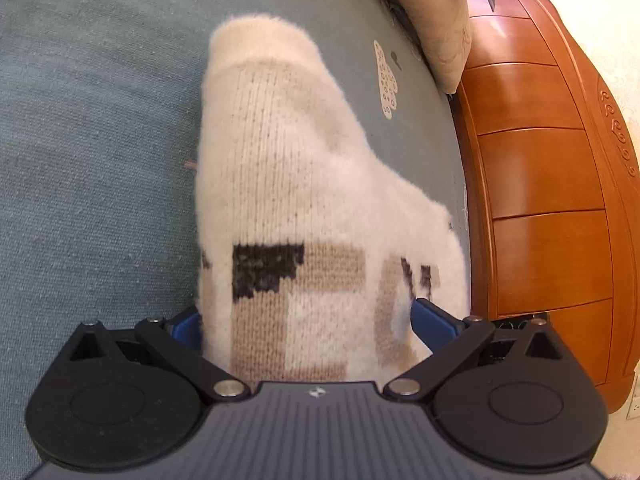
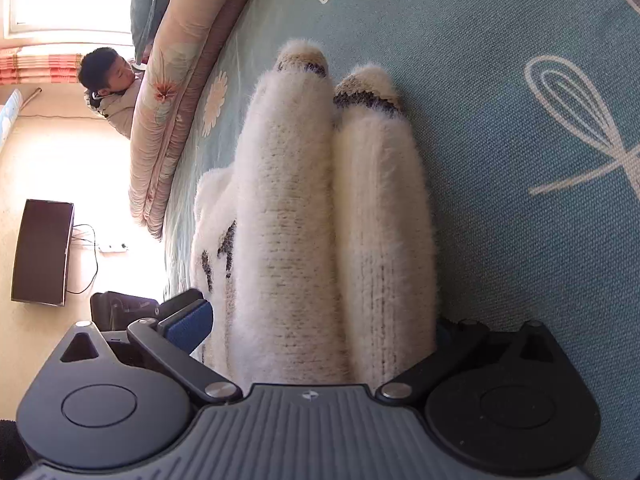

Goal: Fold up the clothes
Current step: 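Lift the sweater edge with the left gripper while the right gripper holds the cuffs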

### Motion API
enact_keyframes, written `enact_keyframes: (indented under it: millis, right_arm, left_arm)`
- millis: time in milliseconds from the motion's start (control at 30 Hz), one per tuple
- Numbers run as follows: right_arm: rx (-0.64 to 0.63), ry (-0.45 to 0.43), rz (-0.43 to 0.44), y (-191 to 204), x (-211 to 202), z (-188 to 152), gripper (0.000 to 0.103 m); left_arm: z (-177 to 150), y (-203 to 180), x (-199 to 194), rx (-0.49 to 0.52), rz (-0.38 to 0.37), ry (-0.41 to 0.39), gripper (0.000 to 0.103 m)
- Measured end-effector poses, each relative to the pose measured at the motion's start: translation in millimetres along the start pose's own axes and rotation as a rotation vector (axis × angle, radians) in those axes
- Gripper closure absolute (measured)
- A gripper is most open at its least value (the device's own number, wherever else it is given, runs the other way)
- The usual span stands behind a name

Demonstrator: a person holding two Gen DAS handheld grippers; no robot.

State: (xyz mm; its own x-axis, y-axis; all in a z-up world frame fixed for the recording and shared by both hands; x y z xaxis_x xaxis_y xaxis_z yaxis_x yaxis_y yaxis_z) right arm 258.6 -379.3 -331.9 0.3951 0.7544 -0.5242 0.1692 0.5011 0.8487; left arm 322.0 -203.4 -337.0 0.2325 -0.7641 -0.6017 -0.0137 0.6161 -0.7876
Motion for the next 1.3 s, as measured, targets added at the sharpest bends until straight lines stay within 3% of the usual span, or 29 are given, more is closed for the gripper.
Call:
enact_keyframes:
  millis: [200,333,467,533,700,900,1300]
  right_arm:
    - [-0.007,0.027,0.005,-1,-2,2,0.001]
    - [-0.004,0.083,0.007,-5,-6,2,0.003]
    - [-0.002,0.105,-0.023,-10,-10,3,0.020]
    - [-0.003,0.115,-0.041,-11,-11,4,0.024]
    - [-0.015,0.118,-0.063,-8,-8,2,0.023]
    - [-0.034,0.099,-0.097,-6,-9,-3,0.025]
    - [-0.114,0.052,-0.118,14,-29,-12,0.032]
  left_arm:
    - [-27,-4,-3,0.047,-0.023,0.135,0.002]
    - [-35,-5,-4,0.052,-0.038,0.126,0.004]
    - [-43,-4,-26,0.068,-0.037,0.085,0.004]
    - [-43,-2,-31,0.095,-0.018,0.085,0.004]
    - [-46,4,-35,0.098,0.011,0.072,0.018]
    - [-48,-6,-38,0.097,0.045,0.087,0.019]
    - [-56,-32,-62,0.153,0.041,0.082,0.023]
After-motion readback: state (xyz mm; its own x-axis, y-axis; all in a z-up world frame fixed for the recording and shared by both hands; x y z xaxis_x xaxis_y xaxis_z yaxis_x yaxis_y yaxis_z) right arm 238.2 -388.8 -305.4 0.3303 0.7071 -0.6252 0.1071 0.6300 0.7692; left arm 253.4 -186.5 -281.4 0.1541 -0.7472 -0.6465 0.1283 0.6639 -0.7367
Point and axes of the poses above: each gripper's, at about its wrist camera, not at the fingertips, and x roughly the way its jaws point, y to its left, z to its top, the point moved 6 cm from there along x, roughly the way its jaws point, and after that the axes turned 4 degrees about -y, right-handed, at the moved point
